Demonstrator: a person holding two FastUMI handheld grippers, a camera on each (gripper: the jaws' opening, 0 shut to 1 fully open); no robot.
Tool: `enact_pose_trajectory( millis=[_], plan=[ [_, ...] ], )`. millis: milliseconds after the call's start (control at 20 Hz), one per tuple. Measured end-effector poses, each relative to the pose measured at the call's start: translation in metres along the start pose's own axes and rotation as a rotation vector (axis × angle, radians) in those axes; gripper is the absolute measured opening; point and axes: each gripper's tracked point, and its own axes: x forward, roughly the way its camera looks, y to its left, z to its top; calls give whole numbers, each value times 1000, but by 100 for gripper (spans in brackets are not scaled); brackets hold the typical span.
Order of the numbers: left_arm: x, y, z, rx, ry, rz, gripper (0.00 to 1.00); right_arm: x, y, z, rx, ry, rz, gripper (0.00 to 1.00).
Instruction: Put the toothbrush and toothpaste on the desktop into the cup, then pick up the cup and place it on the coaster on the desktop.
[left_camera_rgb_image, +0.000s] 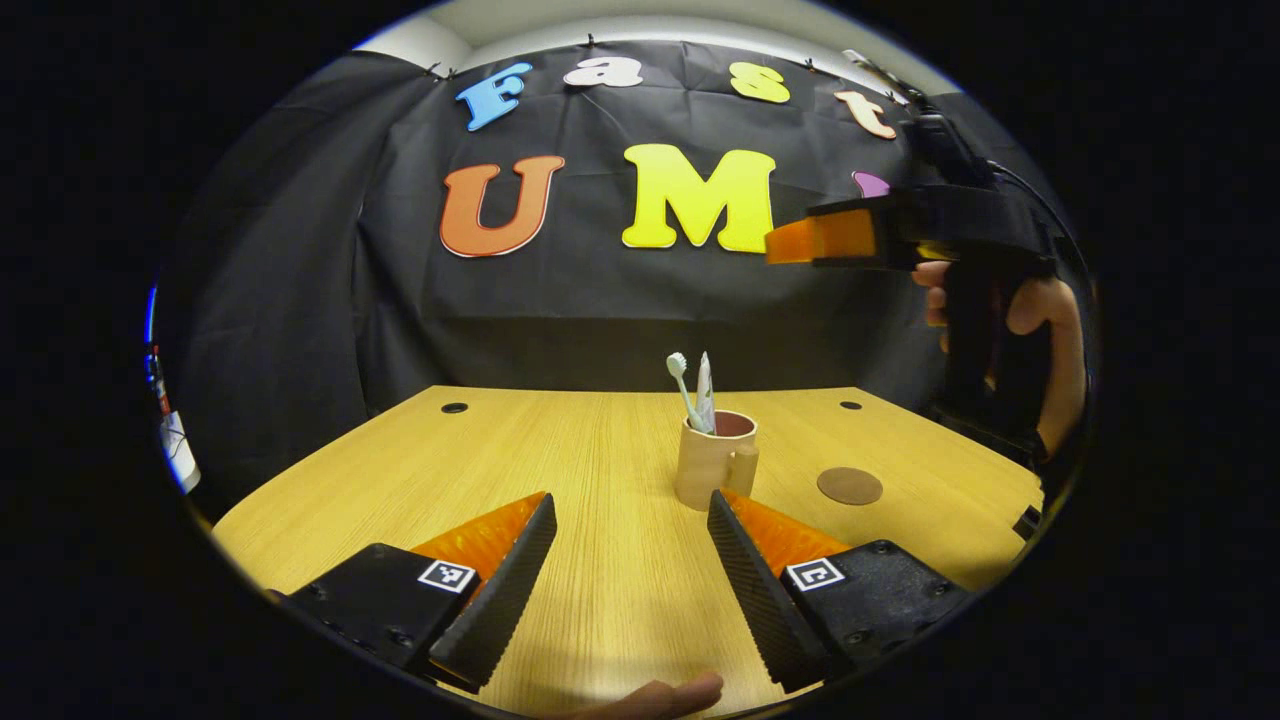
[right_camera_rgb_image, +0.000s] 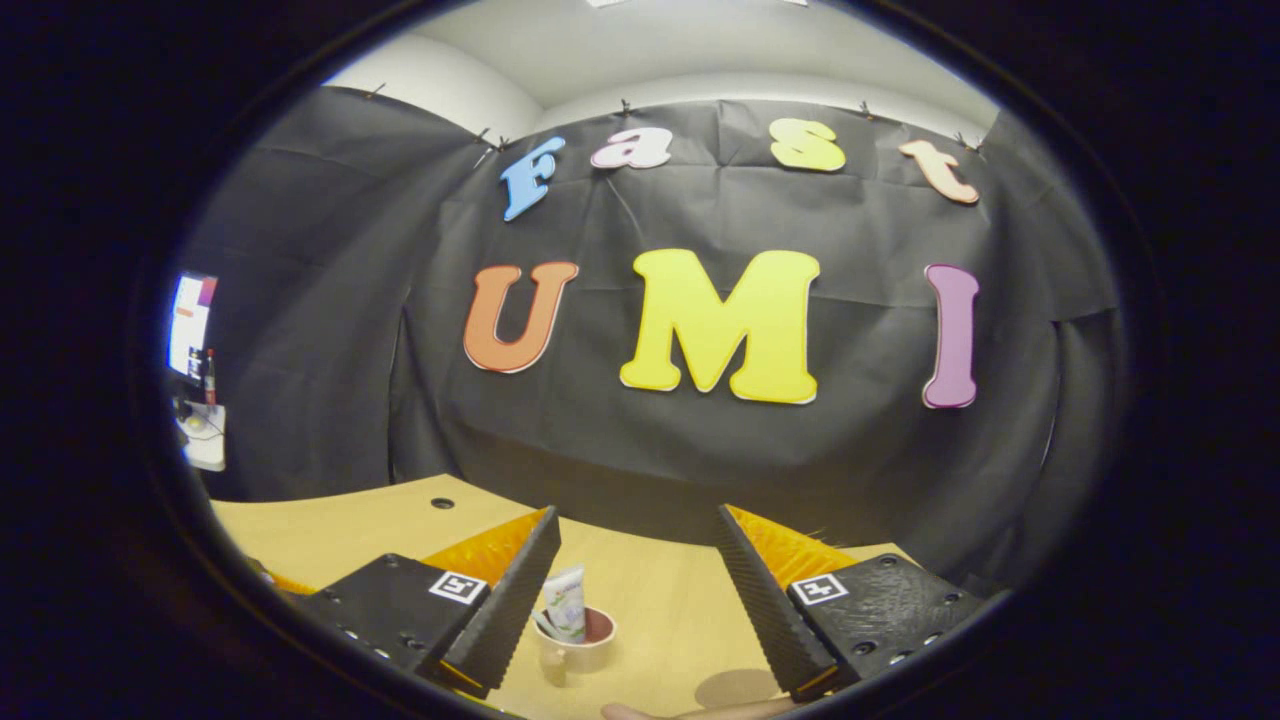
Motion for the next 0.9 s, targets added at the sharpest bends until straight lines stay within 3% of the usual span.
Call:
enact_pose_trajectory(
  millis=[350,500,700,900],
  plan=[
    [50,-30,33,22,92,7,97,-79,-57,13,18,-64,-38,94],
    [70,-49,56,33,123,-10,97,-106,-77,8,-15,-71,-51,94],
    [96,-59,88,82,177,30,97,-131,-96,-11,-71,-85,-80,94],
    [107,-72,89,31,289,38,96,-151,-116,-29,-75,-83,-101,94]
  ],
)
